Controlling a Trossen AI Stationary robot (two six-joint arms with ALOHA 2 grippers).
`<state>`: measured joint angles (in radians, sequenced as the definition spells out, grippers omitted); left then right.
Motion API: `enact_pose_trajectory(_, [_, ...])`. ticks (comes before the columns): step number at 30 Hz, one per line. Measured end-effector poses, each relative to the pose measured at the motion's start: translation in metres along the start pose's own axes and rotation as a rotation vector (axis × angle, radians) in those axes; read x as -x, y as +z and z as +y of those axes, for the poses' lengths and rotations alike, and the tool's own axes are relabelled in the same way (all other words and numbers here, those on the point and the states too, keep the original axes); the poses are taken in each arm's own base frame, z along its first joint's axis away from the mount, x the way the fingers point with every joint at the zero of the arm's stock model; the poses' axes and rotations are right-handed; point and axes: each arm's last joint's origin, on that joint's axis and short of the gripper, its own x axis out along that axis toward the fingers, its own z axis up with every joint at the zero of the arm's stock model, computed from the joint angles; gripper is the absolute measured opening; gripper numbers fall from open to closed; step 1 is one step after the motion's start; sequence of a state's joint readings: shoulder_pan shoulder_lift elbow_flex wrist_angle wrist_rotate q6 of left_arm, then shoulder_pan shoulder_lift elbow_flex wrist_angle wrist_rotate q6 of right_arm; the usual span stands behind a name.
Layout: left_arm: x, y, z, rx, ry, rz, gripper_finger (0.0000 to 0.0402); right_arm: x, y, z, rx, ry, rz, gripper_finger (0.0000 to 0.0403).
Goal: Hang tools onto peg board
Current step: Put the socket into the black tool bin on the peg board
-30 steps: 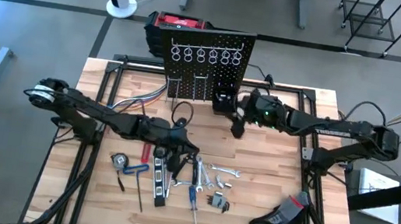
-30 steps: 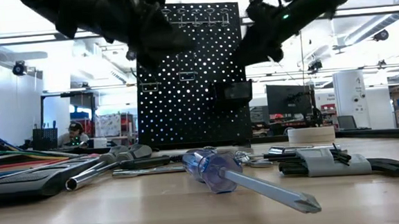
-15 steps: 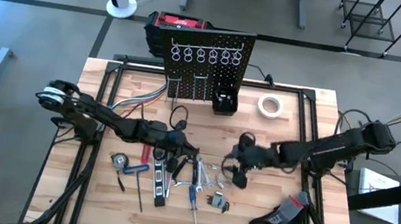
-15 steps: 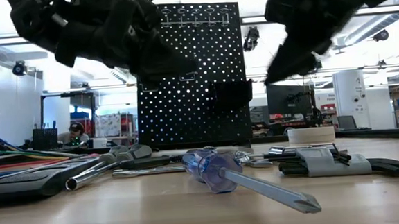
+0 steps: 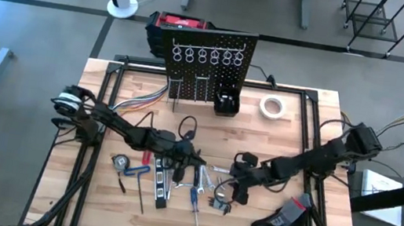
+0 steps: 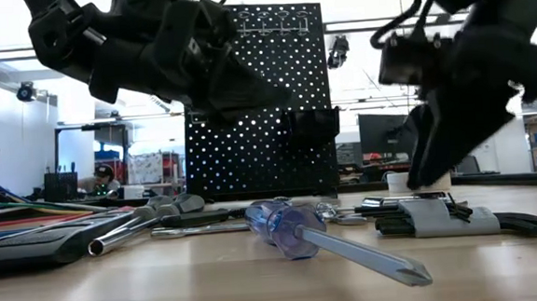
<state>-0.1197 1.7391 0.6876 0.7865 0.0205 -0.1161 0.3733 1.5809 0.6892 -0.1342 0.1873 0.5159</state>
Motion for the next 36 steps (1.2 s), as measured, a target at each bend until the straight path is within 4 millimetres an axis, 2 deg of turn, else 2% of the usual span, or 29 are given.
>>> enact_pose_trajectory(9, [0.003, 0.004, -0.001, -0.024, -0.002, -0.011, 0.0, -0.015, -0.007, -0.001, -0.006, -0.036, 0.043, 0.0137])
enact_pose_trajectory(16, [0.005, 0.008, -0.001, -0.039, -0.001, -0.018, 0.0, -0.013, -0.007, -0.001, -0.006, -0.043, 0.03, 0.0051])
enact_pose_trajectory(19, [0.015, 0.008, -0.002, -0.056, -0.037, 0.028, 0.0, -0.01, -0.005, -0.001, 0.019, -0.037, 0.02, 0.0046])
enact_pose_trajectory(26, [0.062, 0.018, -0.006, -0.053, -0.064, -0.074, 0.0, 0.007, 0.022, 0.001, 0.119, -0.02, -0.163, 0.0046])
enact_pose_trajectory(28, [0.076, 0.018, -0.004, -0.041, -0.013, -0.107, 0.0, 0.014, 0.034, -0.001, 0.154, -0.012, -0.241, 0.0046])
enact_pose_trajectory(32, [0.097, 0.006, 0.002, 0.031, 0.17, -0.122, 0.0, 0.029, 0.058, -0.012, 0.2, -0.065, -0.368, 0.0046])
enact_pose_trajectory(36, [0.109, -0.006, 0.002, 0.057, 0.188, -0.137, 0.0, 0.043, 0.081, -0.03, 0.209, -0.15, -0.459, 0.0046])
